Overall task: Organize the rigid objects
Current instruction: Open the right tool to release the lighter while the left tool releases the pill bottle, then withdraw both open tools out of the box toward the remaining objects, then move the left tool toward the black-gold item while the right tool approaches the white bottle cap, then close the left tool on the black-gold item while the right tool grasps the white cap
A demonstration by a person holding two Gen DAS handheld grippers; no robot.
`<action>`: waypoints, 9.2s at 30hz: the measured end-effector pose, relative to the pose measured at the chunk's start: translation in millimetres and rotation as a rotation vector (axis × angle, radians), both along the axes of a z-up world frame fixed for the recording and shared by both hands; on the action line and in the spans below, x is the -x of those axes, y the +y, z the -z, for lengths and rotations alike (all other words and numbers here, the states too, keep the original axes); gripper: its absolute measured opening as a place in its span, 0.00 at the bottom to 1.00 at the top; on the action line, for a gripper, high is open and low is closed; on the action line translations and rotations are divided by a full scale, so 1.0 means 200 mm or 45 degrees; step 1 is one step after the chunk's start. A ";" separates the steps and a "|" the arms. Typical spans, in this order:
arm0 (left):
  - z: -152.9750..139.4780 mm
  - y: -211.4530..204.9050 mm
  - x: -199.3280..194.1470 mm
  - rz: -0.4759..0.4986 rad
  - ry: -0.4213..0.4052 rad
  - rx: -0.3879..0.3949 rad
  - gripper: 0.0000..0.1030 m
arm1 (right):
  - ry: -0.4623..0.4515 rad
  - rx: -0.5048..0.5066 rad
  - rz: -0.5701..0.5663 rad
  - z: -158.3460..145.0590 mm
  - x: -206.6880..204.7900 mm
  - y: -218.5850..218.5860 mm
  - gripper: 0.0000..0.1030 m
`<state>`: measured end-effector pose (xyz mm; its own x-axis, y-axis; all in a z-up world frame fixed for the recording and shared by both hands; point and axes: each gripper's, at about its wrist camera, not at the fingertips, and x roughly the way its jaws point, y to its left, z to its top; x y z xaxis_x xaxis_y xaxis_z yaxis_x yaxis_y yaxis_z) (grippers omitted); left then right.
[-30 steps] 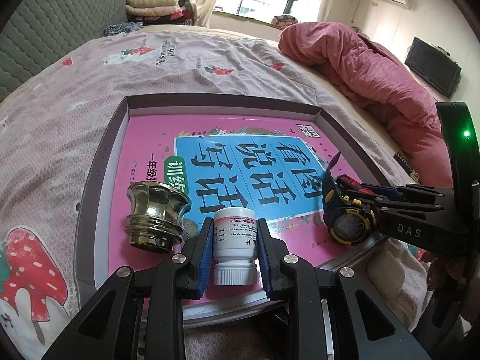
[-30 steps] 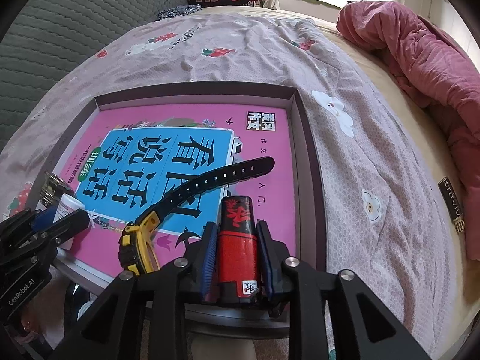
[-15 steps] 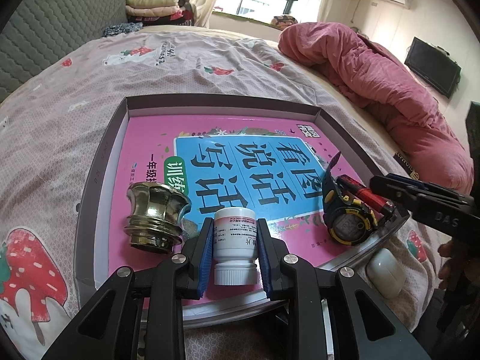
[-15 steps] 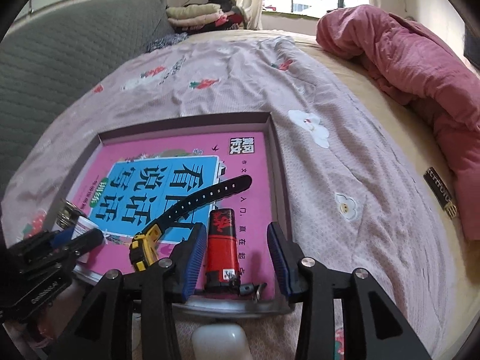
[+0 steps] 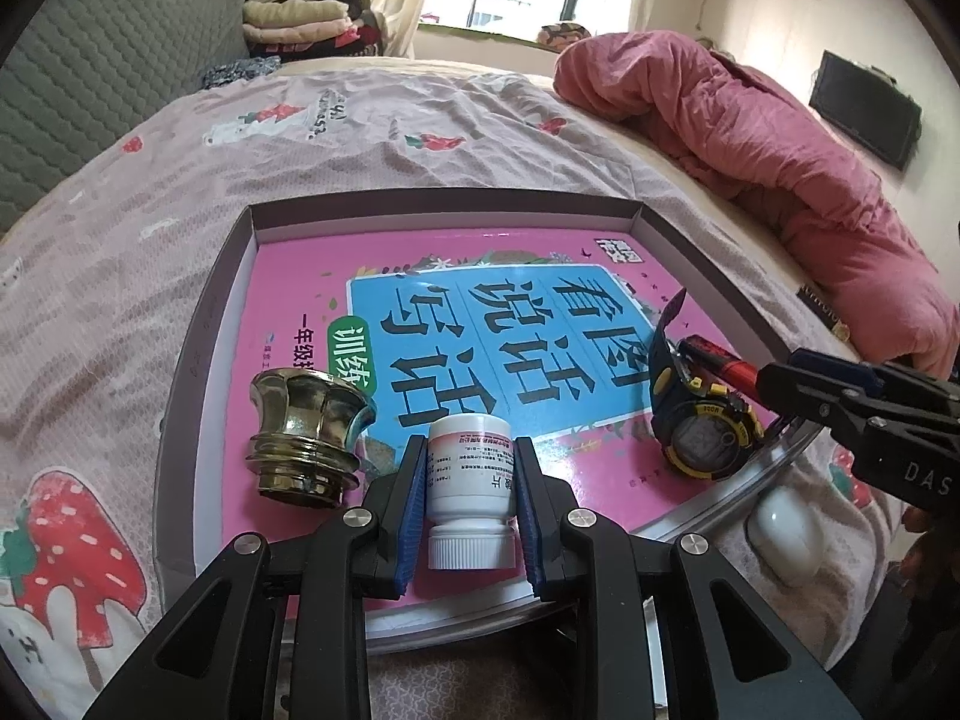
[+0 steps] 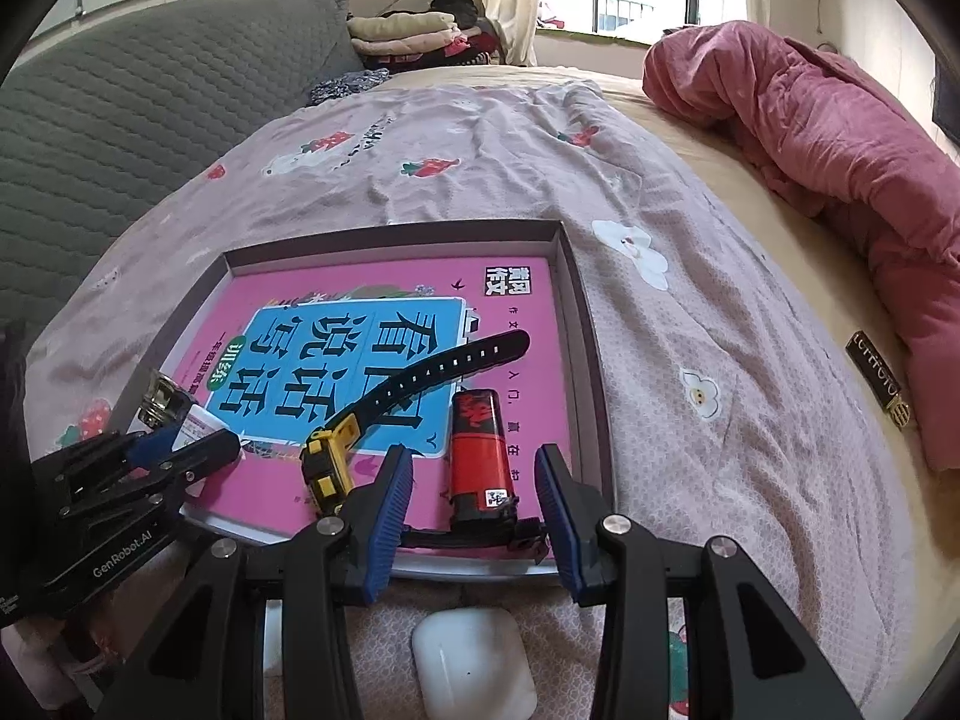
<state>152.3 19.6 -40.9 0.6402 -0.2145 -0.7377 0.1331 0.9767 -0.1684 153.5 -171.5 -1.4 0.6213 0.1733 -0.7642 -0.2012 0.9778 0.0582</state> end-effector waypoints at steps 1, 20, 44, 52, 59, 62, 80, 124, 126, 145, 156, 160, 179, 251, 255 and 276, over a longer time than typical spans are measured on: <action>0.00 0.00 0.00 0.002 0.001 -0.003 0.27 | 0.001 0.000 0.000 0.00 0.00 0.00 0.41; 0.00 0.01 0.01 -0.007 0.001 -0.021 0.37 | 0.007 0.039 -0.026 -0.01 0.04 0.03 0.41; -0.05 -0.02 0.04 0.031 -0.048 0.013 0.56 | -0.002 0.029 -0.012 -0.03 0.07 0.01 0.41; -0.10 0.01 0.07 0.026 -0.104 0.029 0.62 | -0.013 0.043 -0.020 -0.05 0.09 0.03 0.50; -0.16 0.04 0.11 0.025 -0.170 0.050 0.63 | -0.019 0.044 -0.022 -0.06 0.09 0.04 0.50; -0.17 0.05 0.12 0.021 -0.186 0.046 0.64 | -0.019 0.044 -0.026 -0.06 0.10 0.04 0.50; -0.23 0.09 0.27 -0.014 -0.254 -0.016 0.70 | -0.072 0.044 -0.020 -0.15 0.18 0.00 0.50; -0.29 -0.02 0.55 0.004 -0.190 -0.093 0.73 | -0.136 -0.023 -0.049 -0.26 0.39 -0.06 0.51; -0.28 -0.02 0.56 0.008 -0.181 -0.096 0.73 | -0.130 -0.022 -0.052 -0.25 0.40 -0.06 0.51; -0.21 -0.06 0.58 0.045 -0.065 -0.115 0.73 | -0.108 0.003 -0.142 -0.20 0.49 0.02 0.51; -0.18 -0.08 0.58 0.056 -0.011 -0.127 0.73 | -0.100 0.010 -0.172 -0.19 0.53 0.04 0.51; -0.16 -0.11 0.59 0.078 0.001 -0.144 0.73 | -0.097 0.004 -0.176 -0.18 0.53 0.04 0.51; -0.05 -0.14 0.55 0.100 0.105 -0.158 0.73 | -0.023 0.035 -0.263 -0.08 0.55 0.12 0.51; 0.04 -0.02 0.39 0.013 0.117 -0.185 0.75 | 0.082 0.023 -0.365 0.18 0.49 0.30 0.51; 0.04 0.00 0.37 0.011 0.120 -0.179 0.75 | 0.079 0.030 -0.384 0.20 0.48 0.33 0.51; 0.06 0.05 0.33 0.019 0.133 -0.103 0.75 | 0.047 0.000 -0.395 0.26 0.41 0.38 0.51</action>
